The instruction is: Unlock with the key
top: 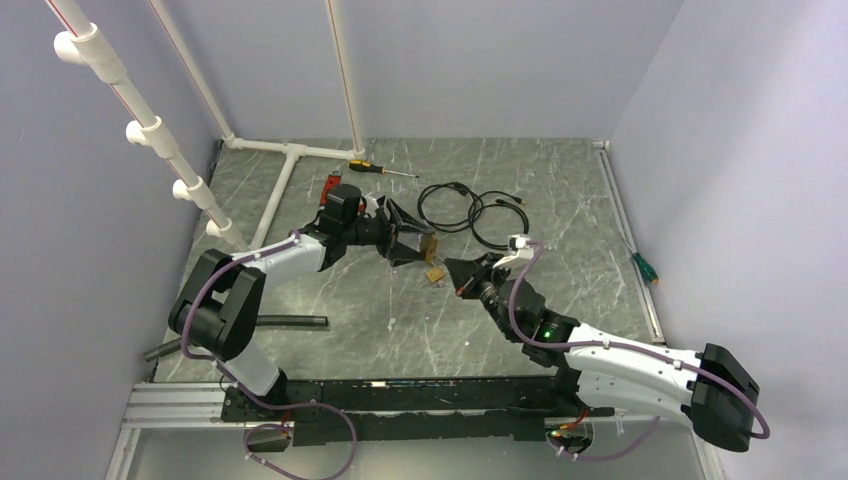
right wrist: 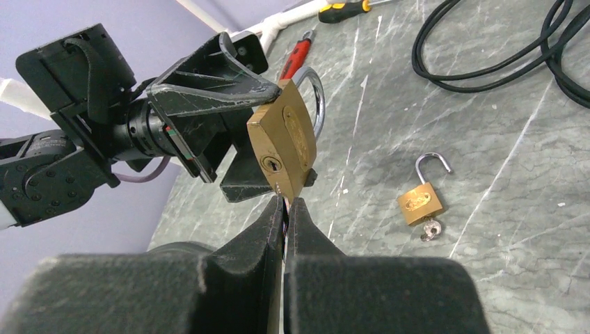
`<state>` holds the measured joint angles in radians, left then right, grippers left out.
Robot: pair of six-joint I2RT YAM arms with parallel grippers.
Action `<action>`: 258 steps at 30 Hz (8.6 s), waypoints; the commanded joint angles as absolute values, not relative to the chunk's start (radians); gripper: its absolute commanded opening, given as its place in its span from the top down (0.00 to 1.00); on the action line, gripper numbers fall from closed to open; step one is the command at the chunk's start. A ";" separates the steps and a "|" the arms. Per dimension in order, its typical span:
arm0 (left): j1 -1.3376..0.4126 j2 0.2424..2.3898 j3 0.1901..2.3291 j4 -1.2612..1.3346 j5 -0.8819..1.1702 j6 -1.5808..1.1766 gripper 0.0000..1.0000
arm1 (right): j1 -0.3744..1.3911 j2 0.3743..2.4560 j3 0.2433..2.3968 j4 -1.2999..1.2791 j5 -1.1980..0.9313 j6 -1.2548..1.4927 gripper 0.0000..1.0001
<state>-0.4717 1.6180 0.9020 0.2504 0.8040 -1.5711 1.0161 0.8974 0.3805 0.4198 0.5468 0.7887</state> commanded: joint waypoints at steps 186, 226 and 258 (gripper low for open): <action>-0.347 1.712 1.270 -0.951 0.813 -0.855 1.00 | 1.258 1.805 0.678 0.858 0.468 -1.808 1.00; -0.370 1.559 1.214 -0.999 0.705 -0.728 1.00 | 1.295 1.687 0.510 1.039 0.424 -1.756 1.00; -0.370 1.387 1.171 -0.987 0.605 -0.638 1.00 | 1.319 1.650 0.495 1.065 0.389 -1.745 1.00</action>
